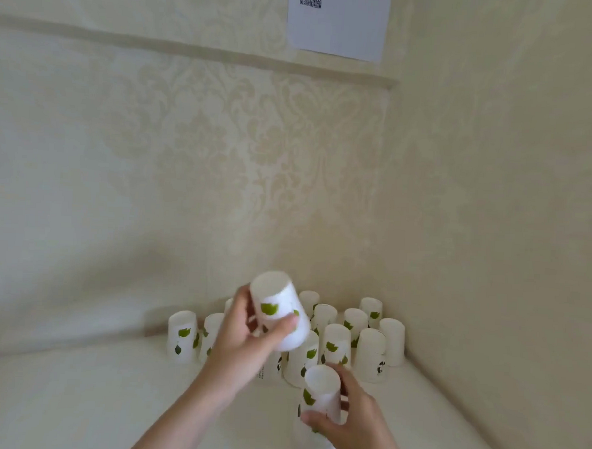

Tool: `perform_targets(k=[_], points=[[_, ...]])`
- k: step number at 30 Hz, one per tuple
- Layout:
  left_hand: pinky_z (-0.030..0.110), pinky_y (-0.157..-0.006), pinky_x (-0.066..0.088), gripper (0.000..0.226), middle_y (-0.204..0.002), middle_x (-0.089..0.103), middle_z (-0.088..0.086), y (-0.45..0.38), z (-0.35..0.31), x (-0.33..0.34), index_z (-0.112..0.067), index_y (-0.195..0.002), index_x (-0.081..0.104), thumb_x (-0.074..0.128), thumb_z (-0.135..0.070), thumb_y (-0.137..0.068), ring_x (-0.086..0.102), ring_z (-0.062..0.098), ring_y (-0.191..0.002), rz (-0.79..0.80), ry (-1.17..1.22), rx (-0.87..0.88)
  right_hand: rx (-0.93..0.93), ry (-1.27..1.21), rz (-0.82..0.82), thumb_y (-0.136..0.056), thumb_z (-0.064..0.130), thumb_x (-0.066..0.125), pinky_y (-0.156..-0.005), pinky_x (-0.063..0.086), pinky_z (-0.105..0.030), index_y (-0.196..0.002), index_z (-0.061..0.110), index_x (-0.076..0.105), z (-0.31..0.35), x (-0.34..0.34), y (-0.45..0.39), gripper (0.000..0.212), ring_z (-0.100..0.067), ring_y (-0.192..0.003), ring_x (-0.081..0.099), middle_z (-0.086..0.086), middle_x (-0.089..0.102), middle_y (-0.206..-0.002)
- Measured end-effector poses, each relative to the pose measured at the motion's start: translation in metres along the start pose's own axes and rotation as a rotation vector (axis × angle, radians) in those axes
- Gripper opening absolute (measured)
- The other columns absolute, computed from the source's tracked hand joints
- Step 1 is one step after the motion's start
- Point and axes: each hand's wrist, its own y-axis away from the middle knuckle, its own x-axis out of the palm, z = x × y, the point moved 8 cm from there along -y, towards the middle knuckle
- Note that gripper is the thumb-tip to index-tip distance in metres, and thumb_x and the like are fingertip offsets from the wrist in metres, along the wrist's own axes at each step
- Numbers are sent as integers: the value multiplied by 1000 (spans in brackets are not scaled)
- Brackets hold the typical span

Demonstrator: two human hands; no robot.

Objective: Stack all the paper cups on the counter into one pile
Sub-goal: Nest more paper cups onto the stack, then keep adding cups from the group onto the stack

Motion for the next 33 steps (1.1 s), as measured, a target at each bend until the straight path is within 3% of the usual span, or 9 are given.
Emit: perform_targets(k=[5, 8, 12, 15, 18, 24, 28, 31, 33], points=[[22, -86, 53, 49, -108, 69, -24, 15, 23, 56, -40, -114, 53, 80, -26, -76, 65, -3, -104, 215, -103, -47, 90, -18, 12, -33, 77, 74, -86, 49, -10, -117, 37, 57, -32, 5, 5, 95, 4, -100, 64, 19, 69, -106], [23, -90, 53, 52, -110, 69, -21, 17, 41, 65, -37, -117, 52, 81, -27, -75, 63, -4, -105, 255, -134, -76, 94, -31, 54, -44, 54, 88, -92, 46, -11, -116, 38, 56, -40, 10, 4, 79, 8, -104, 60, 19, 65, -112], [14, -88, 49, 56, -112, 65, -28, 21, 61, 68, -40, -119, 49, 81, -28, -74, 60, -10, -107, 303, -179, -91, 186, -141, 105, -40, 25, 98, -89, 51, -15, -131, 29, 40, -71, -21, -8, 108, -7, -113, 54, 9, 54, -124], [22, -96, 50, 60, -115, 66, -19, 25, 80, 67, -41, -119, 49, 82, -34, -70, 61, -6, -108, 332, -206, -134, 217, -163, -239, -73, -10, 70, -69, 51, -21, -115, 21, 59, -91, -83, -26, 53, -14, -92, 64, -11, 65, -116], [30, -104, 47, 70, -122, 62, -17, 30, 97, 68, -39, -124, 46, 80, -42, -64, 59, 0, -114, 362, -221, -174, 233, -103, -448, -77, 6, 74, -81, 45, -30, -124, 14, 54, -99, -113, -45, 52, -19, -95, 60, -7, 61, -116], [25, -111, 38, 80, -132, 54, -23, 36, 112, 68, -43, -130, 38, 83, -44, -65, 49, -4, -126, 423, -186, -193, 292, -49, -372, -66, 28, 86, -96, 45, -37, -138, 16, 39, -101, -87, -70, 86, -17, -110, 50, -2, 52, -127], [22, -98, 46, 81, -116, 68, -18, 18, 114, 17, -35, -119, 56, 74, -75, -51, 59, -4, -114, 115, -58, -190, 262, -39, -406, -68, 28, 84, -88, 43, -31, -131, 17, 45, -104, -74, -73, 75, -15, -102, 51, 0, 55, -115], [23, -89, 47, 46, -111, 67, -3, 3, 127, -19, -23, -112, 60, 77, -42, -74, 60, 13, -113, -133, -58, -190, 241, -34, -444, -71, 27, 81, -85, 43, -32, -127, 17, 49, -104, -73, -72, 65, -17, -99, 52, 0, 57, -112], [29, -97, 45, 59, -121, 55, -3, -6, 143, -26, -19, -124, 50, 81, -25, -74, 53, 18, -117, -154, -179, -205, 239, -23, -448, -72, 28, 80, -87, 45, -33, -128, 18, 49, -106, -74, -70, 64, -18, -100, 55, 0, 60, -114]])
